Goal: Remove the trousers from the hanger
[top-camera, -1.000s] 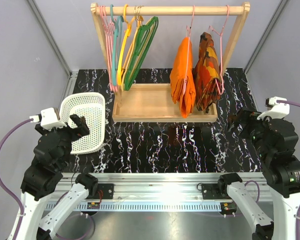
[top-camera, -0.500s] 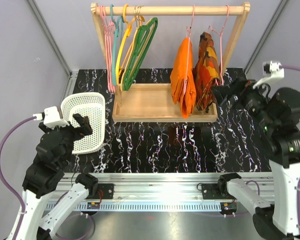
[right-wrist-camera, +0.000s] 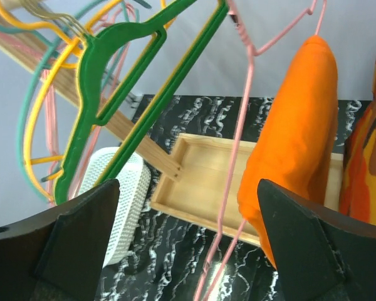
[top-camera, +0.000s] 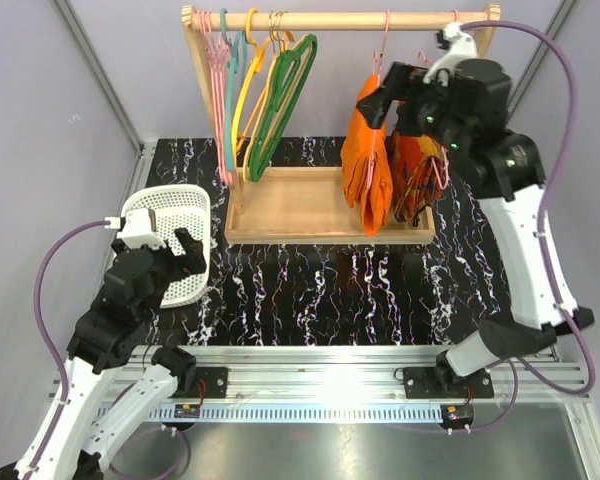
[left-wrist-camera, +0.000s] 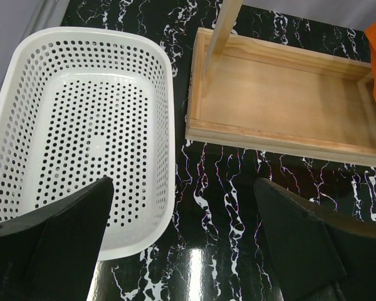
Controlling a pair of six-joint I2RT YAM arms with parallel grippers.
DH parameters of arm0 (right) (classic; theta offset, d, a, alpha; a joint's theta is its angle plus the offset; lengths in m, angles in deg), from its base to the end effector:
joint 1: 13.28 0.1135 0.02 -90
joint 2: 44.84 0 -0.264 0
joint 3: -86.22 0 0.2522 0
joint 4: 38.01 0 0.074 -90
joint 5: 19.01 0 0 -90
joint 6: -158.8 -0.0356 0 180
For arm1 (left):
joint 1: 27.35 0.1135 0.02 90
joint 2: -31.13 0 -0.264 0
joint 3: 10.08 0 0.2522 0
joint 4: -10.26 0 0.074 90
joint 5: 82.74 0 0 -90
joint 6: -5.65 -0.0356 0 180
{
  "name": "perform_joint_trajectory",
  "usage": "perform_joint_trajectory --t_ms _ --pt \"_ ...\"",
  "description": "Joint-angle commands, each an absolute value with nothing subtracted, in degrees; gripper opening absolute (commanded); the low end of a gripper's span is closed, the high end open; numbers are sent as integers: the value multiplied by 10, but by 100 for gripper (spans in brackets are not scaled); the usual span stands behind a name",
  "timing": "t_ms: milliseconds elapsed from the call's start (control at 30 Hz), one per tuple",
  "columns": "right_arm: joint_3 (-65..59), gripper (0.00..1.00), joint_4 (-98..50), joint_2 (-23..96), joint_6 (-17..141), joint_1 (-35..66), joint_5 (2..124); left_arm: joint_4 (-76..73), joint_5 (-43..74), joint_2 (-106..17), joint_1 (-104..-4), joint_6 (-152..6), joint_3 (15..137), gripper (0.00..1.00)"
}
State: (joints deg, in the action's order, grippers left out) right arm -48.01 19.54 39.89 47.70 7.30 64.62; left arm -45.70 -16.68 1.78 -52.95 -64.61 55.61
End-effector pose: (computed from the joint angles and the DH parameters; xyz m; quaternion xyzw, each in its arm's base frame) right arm 0.2494 0.0978 0.5528 -0.0330 0.7540 0.2721 0.5970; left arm 0.0905 -0.0273 0.3566 -0.0785 0.8045 -0.0609 0.5855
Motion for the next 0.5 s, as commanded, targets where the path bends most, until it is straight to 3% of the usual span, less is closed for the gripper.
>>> perform_joint_trajectory --t_ms 0,167,467 --pt "-583 100 290 456 537 135 830 -427 -158 19 -532 -640 550 99" --pt "-654 84 358 535 569 169 965 -438 -158 22 -532 -649 549 99" --pt "-536 52 299 507 582 169 955 -444 -154 19 -532 -662 555 99"
